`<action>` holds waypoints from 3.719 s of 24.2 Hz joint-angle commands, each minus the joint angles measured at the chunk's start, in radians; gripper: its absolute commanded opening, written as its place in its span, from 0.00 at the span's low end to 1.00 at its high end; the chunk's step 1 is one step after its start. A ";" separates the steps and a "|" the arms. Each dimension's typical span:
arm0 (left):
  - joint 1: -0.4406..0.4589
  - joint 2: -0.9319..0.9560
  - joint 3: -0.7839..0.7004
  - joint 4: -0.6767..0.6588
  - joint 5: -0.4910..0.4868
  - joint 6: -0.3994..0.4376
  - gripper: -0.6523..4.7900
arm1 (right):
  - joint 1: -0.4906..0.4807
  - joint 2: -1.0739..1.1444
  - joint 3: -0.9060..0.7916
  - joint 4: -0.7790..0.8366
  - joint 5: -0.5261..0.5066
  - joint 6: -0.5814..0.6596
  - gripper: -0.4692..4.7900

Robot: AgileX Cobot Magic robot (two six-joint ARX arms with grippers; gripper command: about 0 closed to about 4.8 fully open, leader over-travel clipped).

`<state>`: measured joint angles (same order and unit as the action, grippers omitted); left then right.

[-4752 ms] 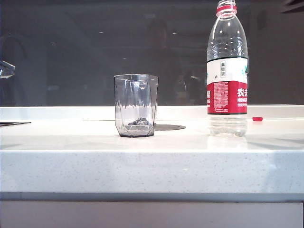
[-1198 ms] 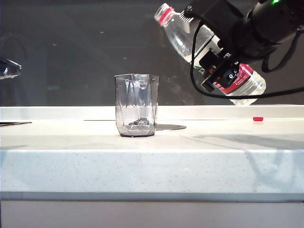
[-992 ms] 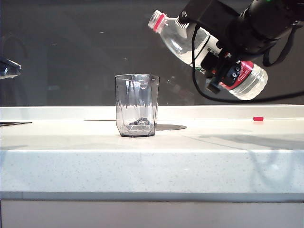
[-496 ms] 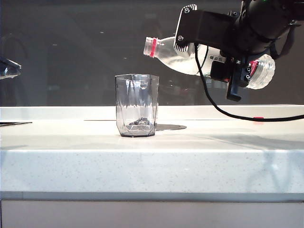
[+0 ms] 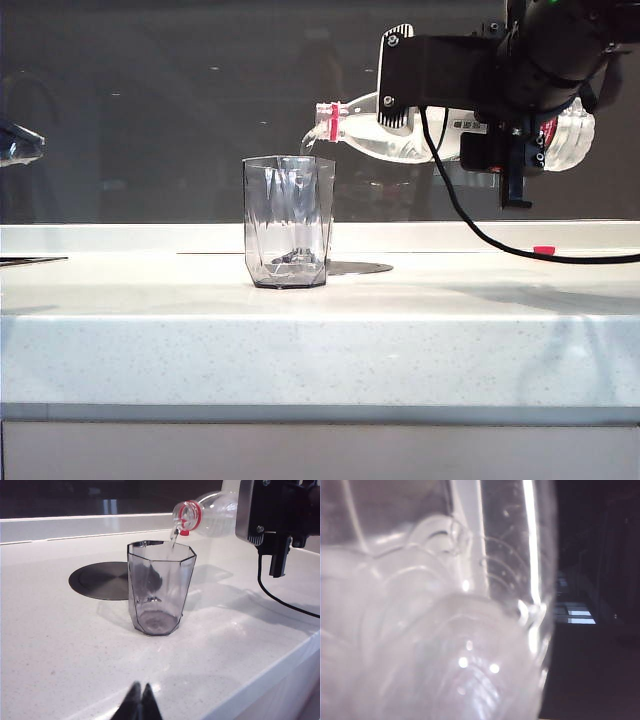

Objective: Pick up the mineral water bottle on the table and pour water into the mug until it's half full.

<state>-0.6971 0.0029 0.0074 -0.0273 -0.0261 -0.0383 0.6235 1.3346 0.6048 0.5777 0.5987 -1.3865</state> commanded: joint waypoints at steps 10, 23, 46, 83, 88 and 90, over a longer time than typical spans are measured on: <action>0.092 0.001 0.003 0.006 0.004 0.002 0.11 | 0.001 -0.011 0.011 0.078 0.006 -0.062 0.51; 0.021 0.001 0.003 0.006 0.004 0.002 0.11 | 0.001 -0.012 0.011 0.085 0.013 -0.108 0.51; 0.021 0.001 0.003 0.006 0.004 0.002 0.11 | 0.001 -0.012 0.012 0.085 0.013 -0.160 0.51; 0.021 0.001 0.003 0.006 0.004 0.002 0.11 | 0.023 -0.011 0.011 0.077 -0.003 0.223 0.51; 0.021 0.001 0.003 0.006 0.004 0.002 0.11 | 0.026 -0.012 0.011 0.077 -0.003 0.461 0.54; 0.021 0.001 0.003 0.006 0.004 0.002 0.11 | 0.025 -0.014 0.011 0.077 -0.003 0.581 0.57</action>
<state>-0.6769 0.0029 0.0074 -0.0273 -0.0265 -0.0383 0.6483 1.3315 0.6056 0.6151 0.5976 -0.9436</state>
